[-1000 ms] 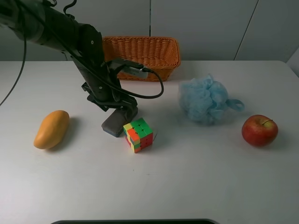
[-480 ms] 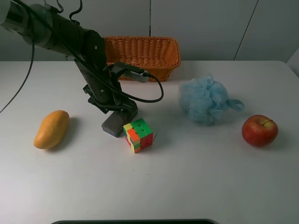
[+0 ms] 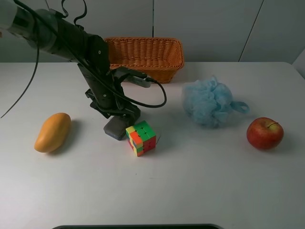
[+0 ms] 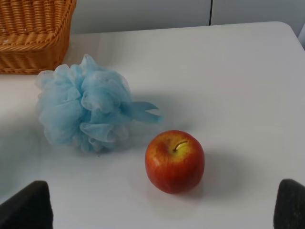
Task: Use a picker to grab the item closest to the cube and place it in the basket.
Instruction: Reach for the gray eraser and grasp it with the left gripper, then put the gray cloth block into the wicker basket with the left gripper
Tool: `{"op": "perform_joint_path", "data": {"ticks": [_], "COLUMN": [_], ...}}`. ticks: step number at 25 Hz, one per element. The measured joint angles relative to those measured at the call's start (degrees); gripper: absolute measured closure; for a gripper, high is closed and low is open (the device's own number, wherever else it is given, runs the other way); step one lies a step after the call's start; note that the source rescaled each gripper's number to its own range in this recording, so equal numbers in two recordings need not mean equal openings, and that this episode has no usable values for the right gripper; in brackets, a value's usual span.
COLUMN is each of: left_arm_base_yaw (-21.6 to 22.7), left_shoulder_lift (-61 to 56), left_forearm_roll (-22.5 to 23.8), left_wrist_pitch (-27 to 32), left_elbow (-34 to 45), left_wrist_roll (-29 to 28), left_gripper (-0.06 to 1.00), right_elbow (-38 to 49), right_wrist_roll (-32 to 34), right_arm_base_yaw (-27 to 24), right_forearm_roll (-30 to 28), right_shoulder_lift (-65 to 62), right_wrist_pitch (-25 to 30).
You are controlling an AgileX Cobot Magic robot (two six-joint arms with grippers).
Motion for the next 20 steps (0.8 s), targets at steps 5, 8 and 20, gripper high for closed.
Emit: {"op": "perform_joint_path", "data": {"ticks": [5, 8, 20], "left_arm_base_yaw": [0.0, 0.0, 0.0], "left_shoulder_lift": [0.0, 0.0, 0.0], "left_forearm_roll": [0.0, 0.1, 0.1], "left_wrist_pitch": [0.0, 0.0, 0.0], "left_elbow": [0.0, 0.0, -0.1], "left_wrist_roll": [0.0, 0.0, 0.0], "left_gripper": [0.14, 0.94, 0.89], "right_elbow": [0.0, 0.0, 0.0], "right_wrist_roll": [0.0, 0.0, 0.0], "right_arm_base_yaw": [0.0, 0.0, 0.0], "right_forearm_roll": [0.0, 0.0, 0.0], "right_shoulder_lift": [0.0, 0.0, 0.0], "right_wrist_pitch": [0.0, 0.0, 0.0]}}
